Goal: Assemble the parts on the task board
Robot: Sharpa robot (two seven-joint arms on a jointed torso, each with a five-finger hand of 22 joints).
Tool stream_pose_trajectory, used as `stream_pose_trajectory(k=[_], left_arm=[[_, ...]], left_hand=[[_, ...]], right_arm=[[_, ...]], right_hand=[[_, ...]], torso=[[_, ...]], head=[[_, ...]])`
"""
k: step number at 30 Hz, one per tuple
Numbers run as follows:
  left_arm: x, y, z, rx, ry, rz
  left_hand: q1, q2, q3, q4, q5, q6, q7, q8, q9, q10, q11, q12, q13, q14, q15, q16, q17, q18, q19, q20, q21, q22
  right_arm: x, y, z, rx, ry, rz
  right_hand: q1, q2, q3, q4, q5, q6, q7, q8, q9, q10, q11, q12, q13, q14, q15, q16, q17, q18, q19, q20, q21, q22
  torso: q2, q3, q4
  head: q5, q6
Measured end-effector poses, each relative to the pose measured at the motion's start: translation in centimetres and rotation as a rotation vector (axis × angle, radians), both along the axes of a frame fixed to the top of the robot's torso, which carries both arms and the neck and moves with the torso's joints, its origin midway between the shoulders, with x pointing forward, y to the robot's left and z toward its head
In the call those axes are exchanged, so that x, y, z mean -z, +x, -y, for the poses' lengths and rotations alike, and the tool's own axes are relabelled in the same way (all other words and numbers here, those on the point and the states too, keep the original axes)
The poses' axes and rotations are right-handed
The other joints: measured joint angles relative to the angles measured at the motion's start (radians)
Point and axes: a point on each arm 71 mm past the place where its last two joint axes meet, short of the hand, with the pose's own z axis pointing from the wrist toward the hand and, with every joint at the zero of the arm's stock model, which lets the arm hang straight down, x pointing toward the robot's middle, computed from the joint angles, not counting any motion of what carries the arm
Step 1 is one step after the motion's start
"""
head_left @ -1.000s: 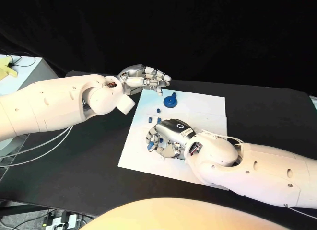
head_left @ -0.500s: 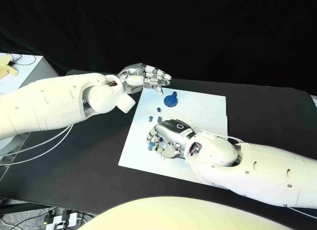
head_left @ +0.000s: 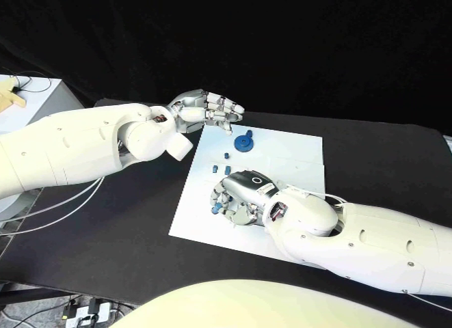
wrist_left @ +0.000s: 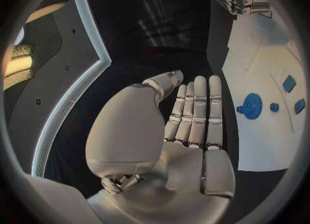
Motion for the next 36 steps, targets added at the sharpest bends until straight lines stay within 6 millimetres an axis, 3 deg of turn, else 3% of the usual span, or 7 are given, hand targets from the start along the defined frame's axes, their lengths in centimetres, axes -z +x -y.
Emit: stream_pose_trajectory(k=[16,19,21,22,29,30,36], left_arm=[[0.00,-0.01,-0.05,0.000,0.001,-0.001],[0.00,-0.01,-0.03,0.000,0.000,-0.001],[0.00,-0.01,-0.03,0.000,0.000,-0.001],[0.01,-0.01,-0.03,0.000,0.001,-0.001],[0.02,0.01,-0.01,0.001,0.001,-0.002],[0.02,0.01,-0.01,0.001,0.001,-0.002],[0.03,0.01,0.00,0.001,0.001,-0.003]], left_hand=[[0.000,0.000,0.000,0.000,0.000,0.000,0.000,0.000,0.000,0.000,0.000,0.000,-0.001,0.000,0.000,0.000,0.000,0.000,0.000,0.000,0.000,-0.002],[0.000,0.000,0.000,0.000,0.000,0.000,0.000,0.000,0.000,0.000,0.000,0.000,-0.001,0.000,0.000,0.000,0.000,0.000,0.000,0.000,0.000,-0.002],[0.000,0.000,0.000,0.000,0.000,0.000,0.000,0.000,0.000,0.000,0.000,0.000,-0.001,0.000,0.000,0.000,0.000,0.000,0.000,0.000,0.000,-0.002],[0.000,0.000,0.000,0.000,0.000,0.000,0.000,0.000,0.000,0.000,0.000,0.000,-0.001,0.000,0.000,0.000,0.000,0.000,0.000,0.000,0.000,-0.002],[0.000,0.000,0.000,0.000,0.000,0.000,0.000,0.000,-0.001,0.000,0.000,0.000,-0.001,0.000,0.000,0.000,0.000,0.000,0.000,0.000,0.000,-0.002],[0.000,0.000,0.000,0.000,0.000,0.000,0.000,0.000,-0.001,0.000,0.000,0.000,-0.001,0.000,0.000,0.000,-0.001,0.000,0.000,0.000,0.000,-0.002],[0.000,0.000,0.000,0.000,0.000,0.000,0.000,0.000,-0.001,0.000,0.000,0.000,-0.001,0.000,0.000,0.000,-0.001,0.000,0.000,0.000,0.000,-0.002]], right_arm=[[0.20,-0.04,-0.35,-0.003,-0.015,0.004],[0.26,-0.05,-0.52,-0.009,-0.018,0.000],[0.33,-0.03,-0.55,-0.013,-0.021,-0.004],[0.35,-0.02,-0.57,-0.016,-0.022,-0.006],[0.49,-0.02,-0.57,-0.027,-0.025,-0.022],[0.52,-0.01,-0.55,-0.028,-0.025,-0.024],[0.82,0.07,-0.33,-0.024,-0.033,-0.037]], right_hand=[[0.001,0.001,-0.001,-0.001,0.000,0.001,-0.001,0.000,0.000,0.000,0.003,-0.012,0.003,0.000,0.000,-0.004,-0.006,0.000,0.000,0.000,-0.009,0.000],[-0.003,0.005,-0.003,-0.003,0.004,-0.028,0.019,0.001,0.001,-0.033,0.018,-0.043,0.001,0.000,0.005,-0.004,-0.008,0.000,0.000,0.000,-0.029,0.000],[-0.034,-0.009,-0.006,-0.005,0.012,-0.060,0.033,0.012,0.050,-0.083,0.037,-0.090,-0.021,-0.001,0.024,-0.012,-0.017,0.000,-0.001,0.008,-0.087,0.000],[-0.046,-0.015,-0.005,-0.005,0.011,-0.071,0.036,0.011,0.057,-0.103,0.039,-0.101,-0.023,0.000,0.030,-0.018,-0.025,0.000,-0.007,0.015,-0.113,0.000],[-0.070,-0.051,-0.017,0.000,0.003,-0.098,0.043,-0.023,0.048,-0.140,0.053,-0.133,-0.037,0.002,0.034,-0.025,-0.040,0.000,-0.020,0.027,-0.169,0.000],[-0.074,-0.057,-0.020,0.000,0.003,-0.100,0.045,-0.028,0.047,-0.144,0.053,-0.133,-0.038,0.000,0.037,-0.025,-0.041,0.009,-0.020,0.027,-0.175,0.000],[-0.077,-0.060,-0.036,0.000,0.003,-0.113,0.048,-0.039,0.041,-0.174,0.058,-0.141,-0.045,0.002,0.042,-0.035,-0.061,0.016,-0.029,0.036,-0.218,-0.001]], torso=[[0.000,0.0006,-0.0002],[0.000,0.0006,-0.0002],[0.000,0.0005,-0.0002],[0.000,0.0005,-0.0002],[0.000,0.0006,-0.0003],[0.000,0.0006,-0.0003],[0.000,0.0006,-0.0010]], head=[[-0.001,-0.001],[-0.001,-0.002],[-0.001,-0.003],[-0.001,-0.003],[0.001,-0.005],[0.001,-0.005],[0.002,-0.003]])
